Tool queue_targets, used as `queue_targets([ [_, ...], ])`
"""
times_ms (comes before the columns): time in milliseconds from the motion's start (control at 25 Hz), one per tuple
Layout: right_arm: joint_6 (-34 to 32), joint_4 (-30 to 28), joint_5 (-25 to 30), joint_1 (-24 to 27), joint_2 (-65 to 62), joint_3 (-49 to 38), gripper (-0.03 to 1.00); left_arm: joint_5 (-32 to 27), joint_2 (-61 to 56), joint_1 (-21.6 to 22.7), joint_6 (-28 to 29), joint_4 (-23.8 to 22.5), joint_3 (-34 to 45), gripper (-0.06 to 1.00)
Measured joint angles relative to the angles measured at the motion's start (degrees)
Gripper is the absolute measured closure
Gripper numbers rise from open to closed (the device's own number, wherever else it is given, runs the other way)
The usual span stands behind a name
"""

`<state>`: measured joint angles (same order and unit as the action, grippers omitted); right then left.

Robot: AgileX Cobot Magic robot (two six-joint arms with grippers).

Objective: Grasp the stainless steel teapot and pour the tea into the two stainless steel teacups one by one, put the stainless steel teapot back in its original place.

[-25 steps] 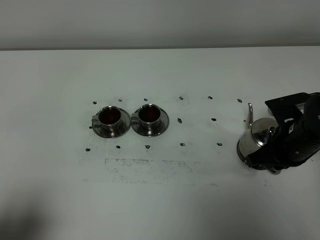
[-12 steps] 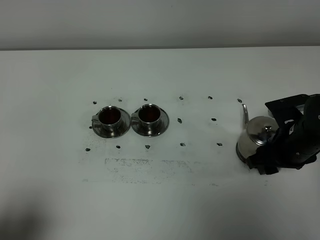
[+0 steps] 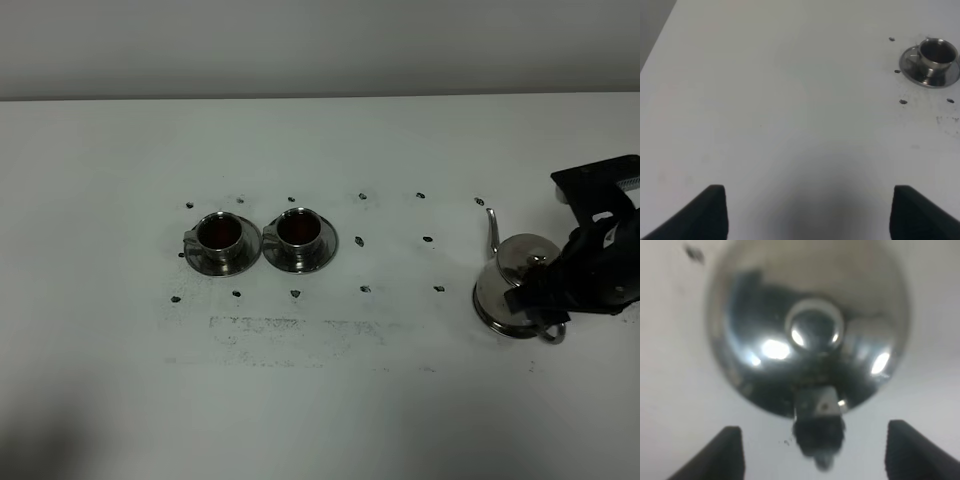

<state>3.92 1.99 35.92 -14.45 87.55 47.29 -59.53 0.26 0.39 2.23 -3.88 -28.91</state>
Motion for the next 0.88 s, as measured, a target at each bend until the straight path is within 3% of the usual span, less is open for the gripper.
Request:
queue_targets([
  [440, 0.0, 0.0, 0.6, 0.0, -25.3, 0.0, 0.56, 0.0, 0.0, 0.0, 0.0, 0.0, 0.0, 0.29],
  [680, 0.0, 0.0, -0.1, 0.0, -32.2, -0.2, 0.66, 0.0, 0.0, 0.0, 0.0, 0.0, 0.0, 0.29],
  [880, 0.0, 0.0, -0.4, 0.0, -42.6, -4.0, 0.73, 0.0, 0.0, 0.0, 0.0, 0.0, 0.0, 0.29],
])
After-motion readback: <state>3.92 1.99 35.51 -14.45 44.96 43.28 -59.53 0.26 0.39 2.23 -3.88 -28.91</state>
